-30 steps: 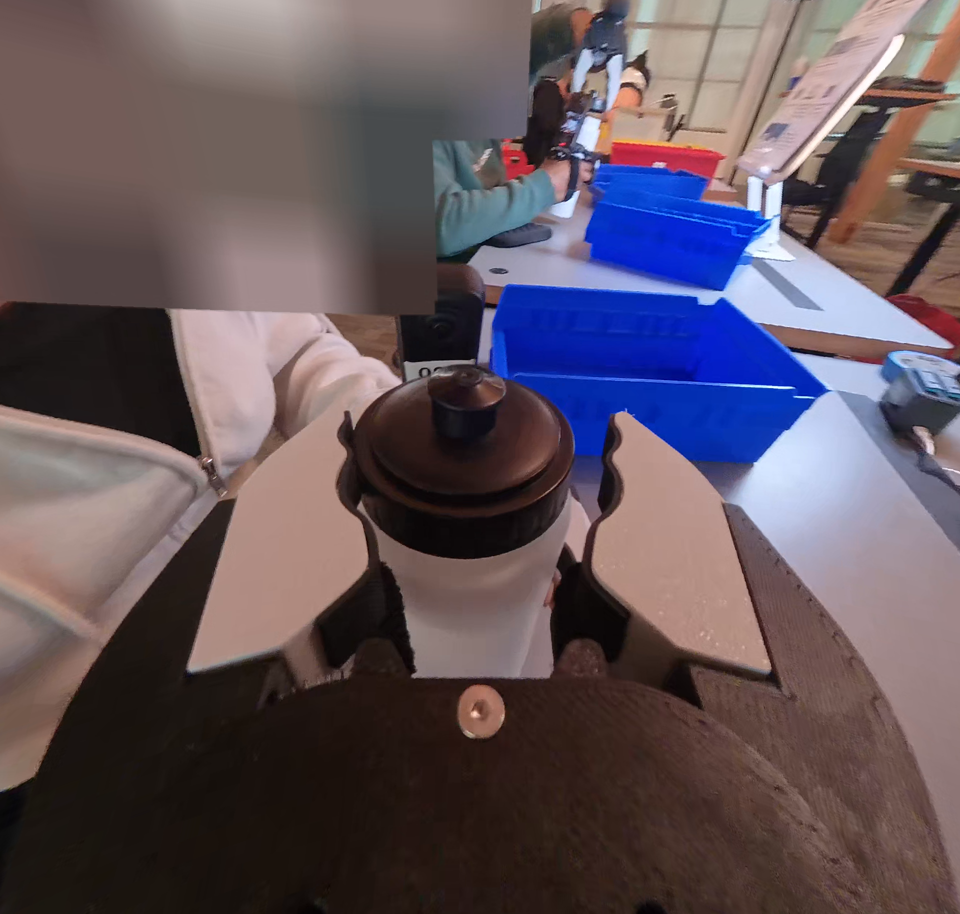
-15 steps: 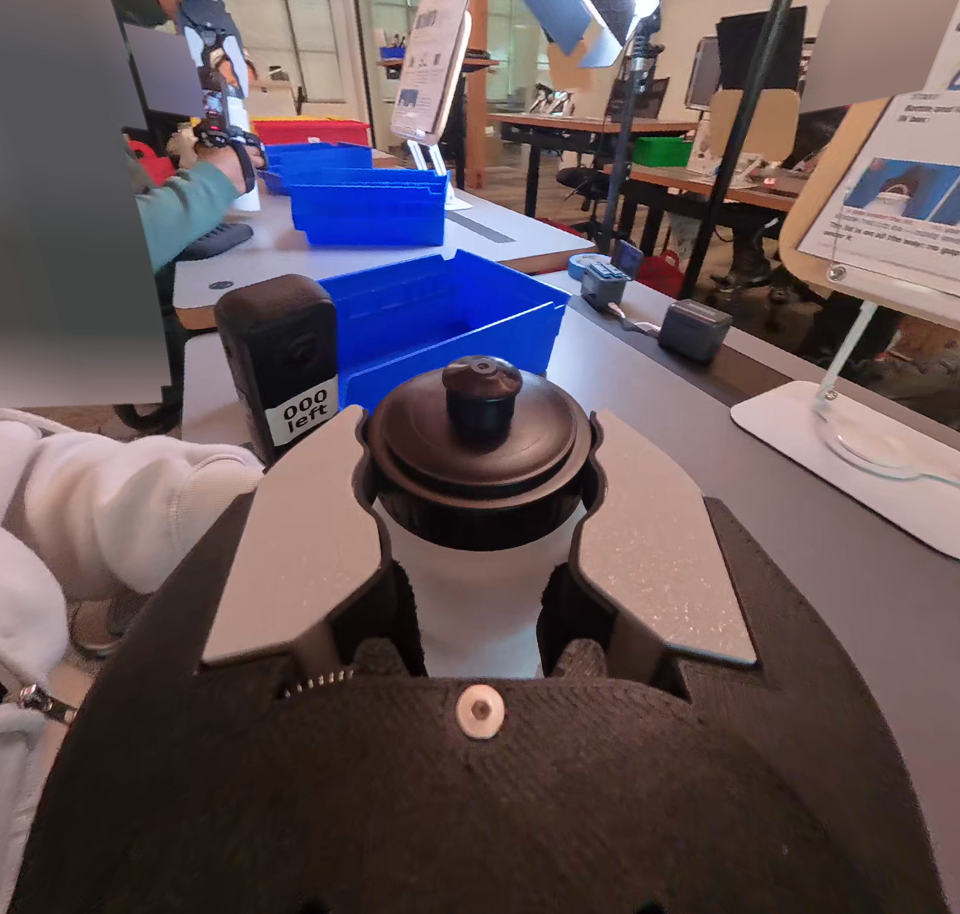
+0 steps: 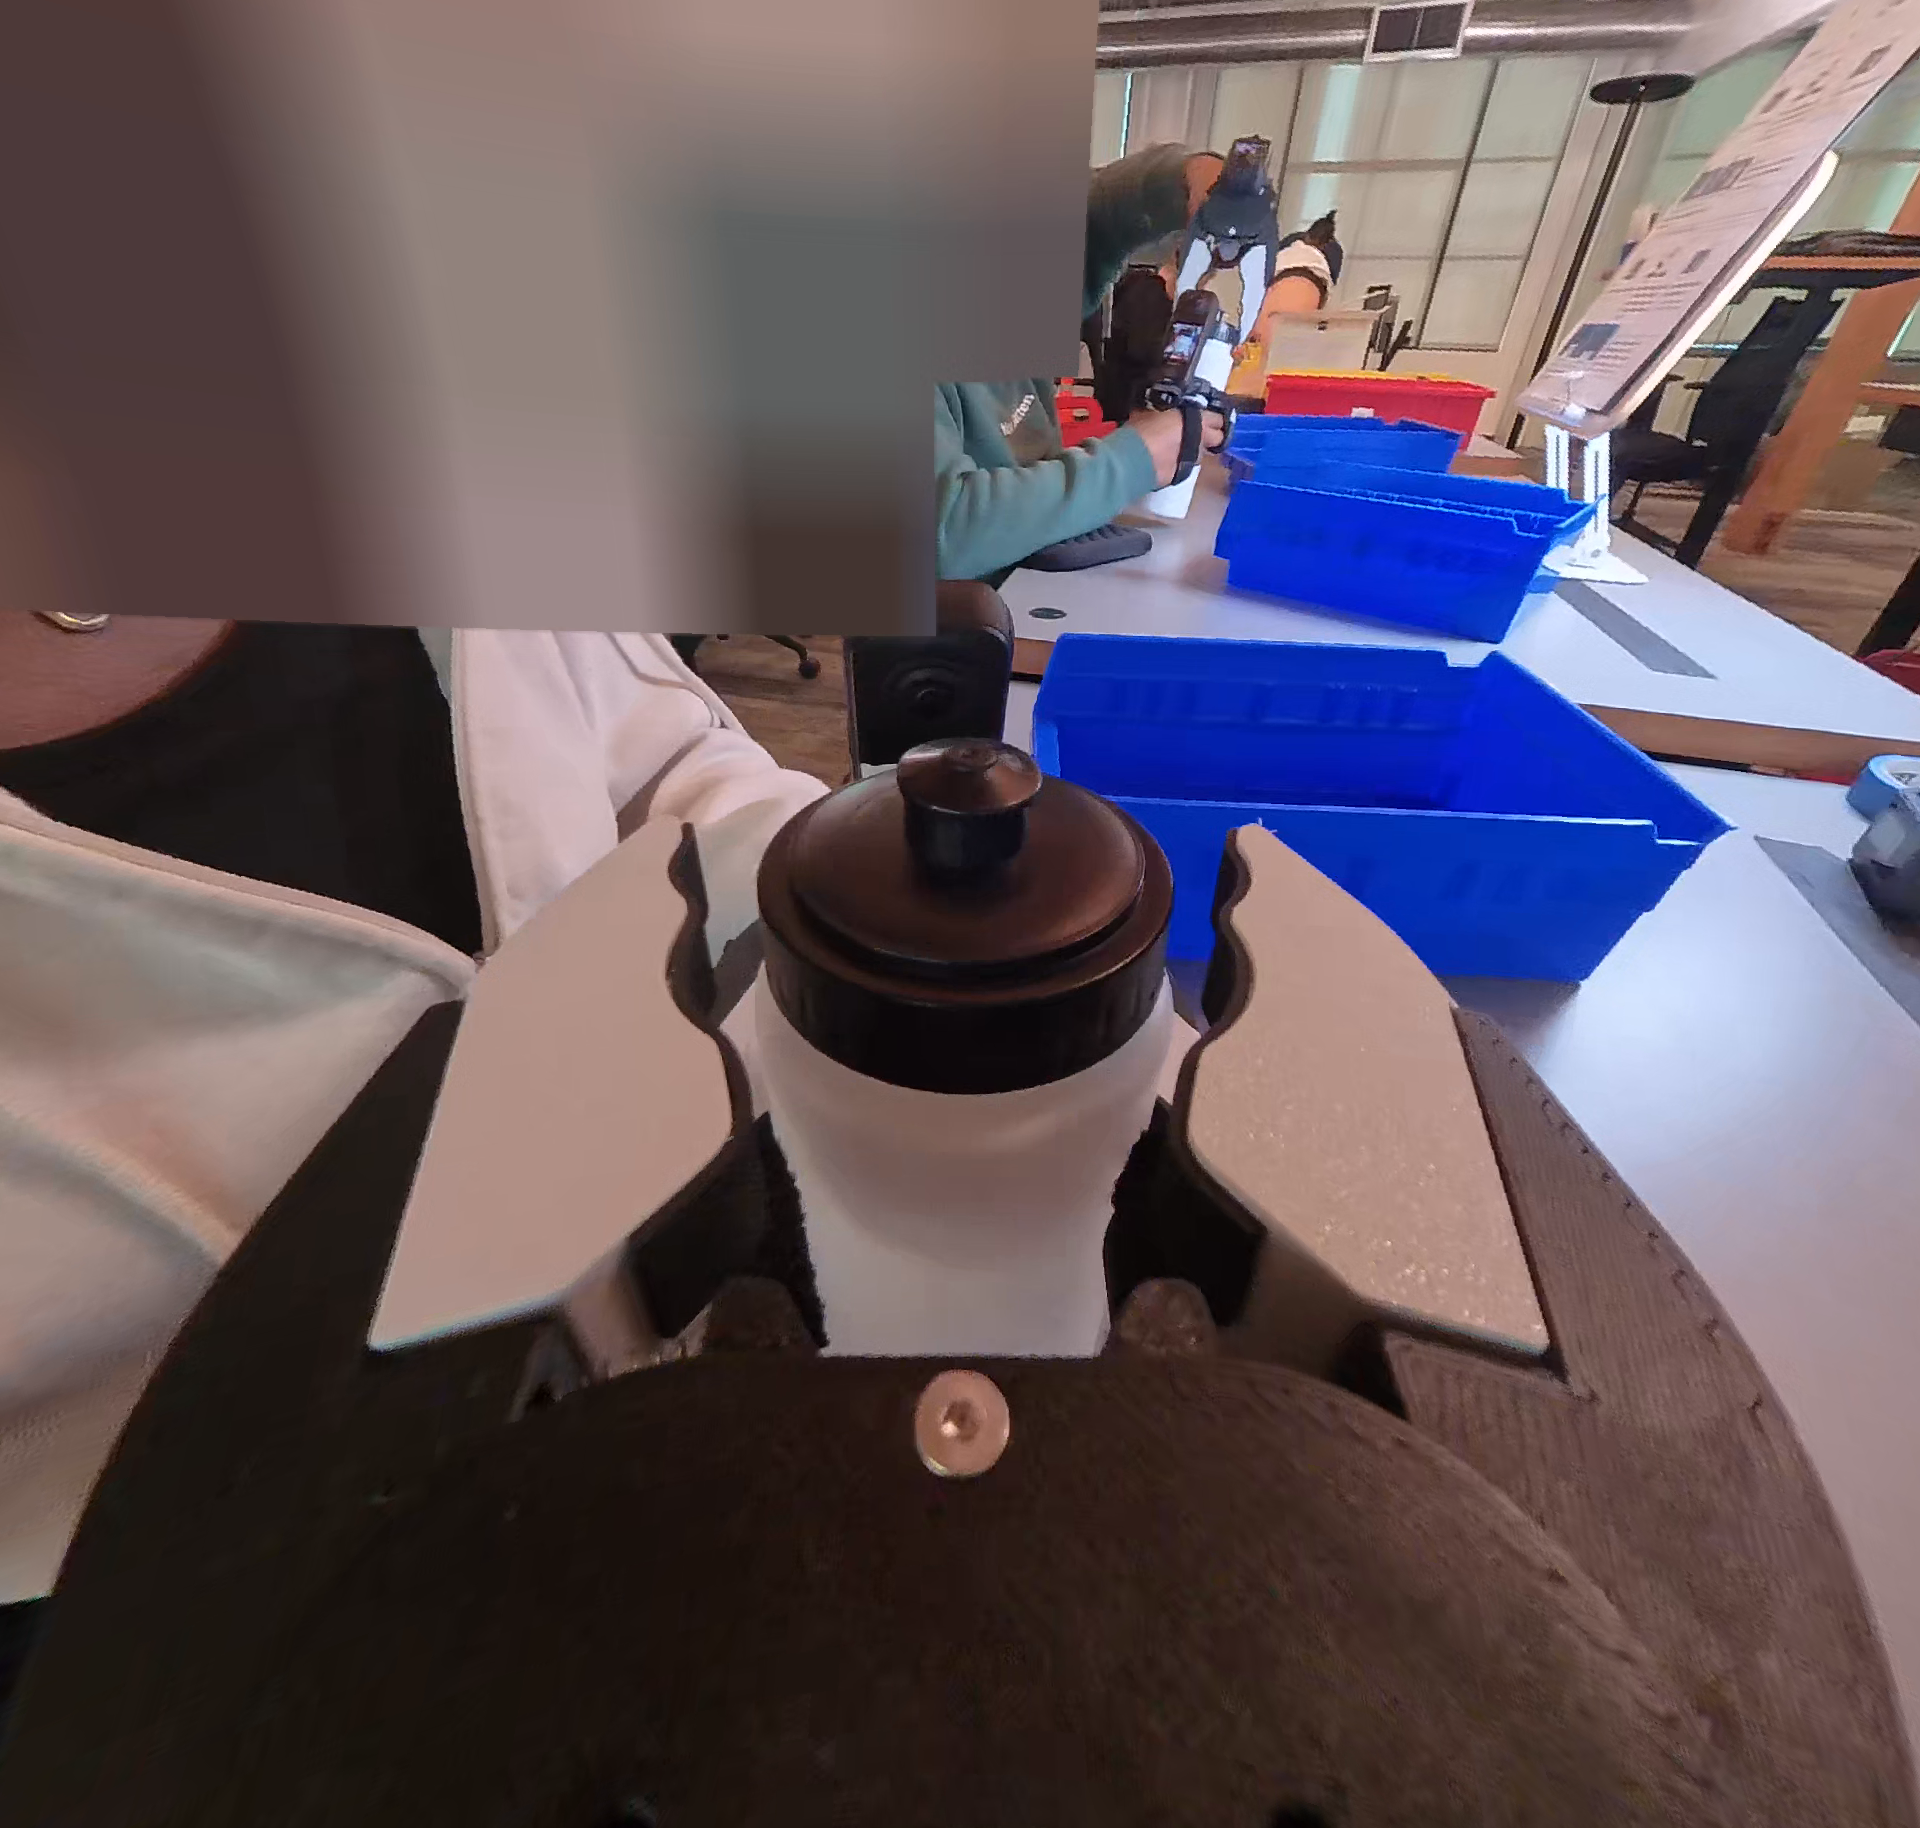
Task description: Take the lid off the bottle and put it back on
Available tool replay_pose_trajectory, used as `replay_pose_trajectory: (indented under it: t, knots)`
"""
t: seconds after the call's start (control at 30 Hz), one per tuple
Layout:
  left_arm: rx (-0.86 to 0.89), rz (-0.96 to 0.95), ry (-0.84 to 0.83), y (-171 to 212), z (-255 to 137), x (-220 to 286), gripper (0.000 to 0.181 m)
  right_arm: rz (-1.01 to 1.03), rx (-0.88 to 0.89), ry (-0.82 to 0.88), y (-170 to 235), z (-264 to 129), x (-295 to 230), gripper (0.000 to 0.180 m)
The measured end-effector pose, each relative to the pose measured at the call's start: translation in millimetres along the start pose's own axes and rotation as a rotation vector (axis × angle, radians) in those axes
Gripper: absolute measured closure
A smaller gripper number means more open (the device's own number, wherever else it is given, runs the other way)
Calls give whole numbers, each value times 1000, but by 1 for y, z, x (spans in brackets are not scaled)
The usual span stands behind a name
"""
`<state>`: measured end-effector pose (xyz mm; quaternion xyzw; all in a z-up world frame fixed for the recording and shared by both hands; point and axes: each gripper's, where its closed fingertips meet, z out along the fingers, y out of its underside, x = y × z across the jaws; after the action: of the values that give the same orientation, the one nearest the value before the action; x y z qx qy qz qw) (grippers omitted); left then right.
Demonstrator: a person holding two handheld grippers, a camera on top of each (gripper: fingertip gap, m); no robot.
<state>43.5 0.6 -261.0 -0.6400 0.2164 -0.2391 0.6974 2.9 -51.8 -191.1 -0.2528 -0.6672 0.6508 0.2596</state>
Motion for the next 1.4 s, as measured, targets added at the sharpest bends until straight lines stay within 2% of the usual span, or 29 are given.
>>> replay_pose_trajectory:
  t: [0.1, 0.23, 0.47, 0.53, 0.6, 0.67, 0.73, 0.8, 1.03, 1.1, 1.23, 1.33, 1.4]
  knots:
    - [0, 5, 2, 0, 0, 1, 78, -24, -36, 19, 7, 3, 0, 102]
    - [0, 6, -6, 0, 0, 0, 78, 4, -56, 178, 7, 2, 5, 102]
    - [-10, 20, -20, 1, 1, 1, 78, 36, -91, 809, 9, -7, 17, 102]
    - [-13, 17, -19, 1, 1, 1, 78, 4, -160, 899, 13, -9, 13, 94]
    - [-13, -1, -23, 1, 1, -1, 78, -14, -253, 874, 20, -7, 8, 81]
    - [-12, -13, -22, 1, 0, -2, 78, -38, -296, 771, 22, -5, 6, 73]
    - [-12, -12, -9, 1, 0, -1, 78, -61, -267, 566, 20, 3, 0, 53]
    - [-10, -9, 3, 1, 0, 0, 78, -54, -225, 313, 22, 9, -11, 44]
    - [2, -32, 38, 1, -1, 2, 78, 14, -7, -47, 2, 11, -1, 72]
    - [1, -30, 39, 1, -1, 3, 78, 25, 16, -106, -2, 11, -4, 92]
    - [0, -22, 38, 1, -1, 4, 78, 13, 16, -45, -2, 11, -4, 96]
    - [0, -21, 30, 1, -1, 4, 78, 25, 14, 135, -1, 10, 3, 96]
    - [0, -22, 20, 1, -1, 3, 78, 47, 21, 312, -1, 9, 10, 96]
